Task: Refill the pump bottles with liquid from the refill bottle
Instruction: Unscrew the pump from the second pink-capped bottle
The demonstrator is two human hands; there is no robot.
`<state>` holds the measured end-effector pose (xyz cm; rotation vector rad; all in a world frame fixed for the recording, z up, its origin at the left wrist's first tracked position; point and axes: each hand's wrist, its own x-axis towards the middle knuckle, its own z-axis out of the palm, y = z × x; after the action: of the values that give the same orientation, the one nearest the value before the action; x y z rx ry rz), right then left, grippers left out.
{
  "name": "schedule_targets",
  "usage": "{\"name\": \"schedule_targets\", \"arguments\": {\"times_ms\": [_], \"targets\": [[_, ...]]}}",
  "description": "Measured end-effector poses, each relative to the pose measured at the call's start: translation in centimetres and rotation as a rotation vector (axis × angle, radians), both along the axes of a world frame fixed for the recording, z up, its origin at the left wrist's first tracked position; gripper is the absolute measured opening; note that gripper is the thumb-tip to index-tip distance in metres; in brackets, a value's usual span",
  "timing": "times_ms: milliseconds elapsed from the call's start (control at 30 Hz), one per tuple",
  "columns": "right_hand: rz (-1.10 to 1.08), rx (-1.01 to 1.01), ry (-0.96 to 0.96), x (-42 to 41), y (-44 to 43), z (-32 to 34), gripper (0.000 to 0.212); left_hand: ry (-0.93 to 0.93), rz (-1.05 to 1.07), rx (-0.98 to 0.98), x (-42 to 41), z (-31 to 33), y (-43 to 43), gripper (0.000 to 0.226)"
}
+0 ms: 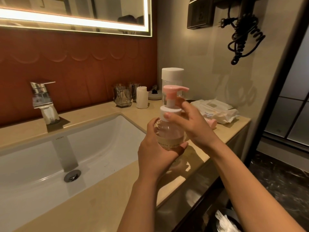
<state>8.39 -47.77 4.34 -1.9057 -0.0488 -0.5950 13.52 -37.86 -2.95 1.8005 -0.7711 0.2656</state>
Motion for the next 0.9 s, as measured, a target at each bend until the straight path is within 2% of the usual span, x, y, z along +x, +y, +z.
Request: {"name": "schedule_targets", "arguments": {"times_ms": [100,200,300,400,567,633,700,900], "targets": [[-0.273,-0.231,0.057,0.6,0.8,0.2,0.078,0.051,-0.022,-0.013,0.0,0.0,-0.1,0.078],[-0.410,-0.222,-0.015,0.9,1.4,0.2,0.074,0.050,-0.009,-0.001,0.0,0.1,-0.1,0.080],[-0.373,-0.138,-0.072,0.8,1.2,-0.2,0.063,0.031,0.006,0.005,0.0,0.1,0.0,0.090],[-0.254,-0.066,-0.086,0.4,0.5,-0.2,0.056,0.006,-0.003,0.006,-0.1,0.0,0.1,0.090],[0.042,-0.033,0.000,-0.2,-0.9,0.5,0.047,-0.001,-0.006,0.006,0.0,0.0,0.1,0.089],[0.114,-0.030,0.045,-0.3,-1.1,0.7,0.052,-0.001,-0.010,0.008,0.0,0.0,0.1,0.089],[0.100,-0.033,0.060,-0.2,-0.8,0.7,0.063,-0.010,-0.001,0.002,0.0,-0.1,0.1,0.090],[-0.281,-0.215,-0.120,0.0,1.1,0.4,0.100,0.041,-0.006,-0.023,0.2,-0.2,0.0,0.084]]}}
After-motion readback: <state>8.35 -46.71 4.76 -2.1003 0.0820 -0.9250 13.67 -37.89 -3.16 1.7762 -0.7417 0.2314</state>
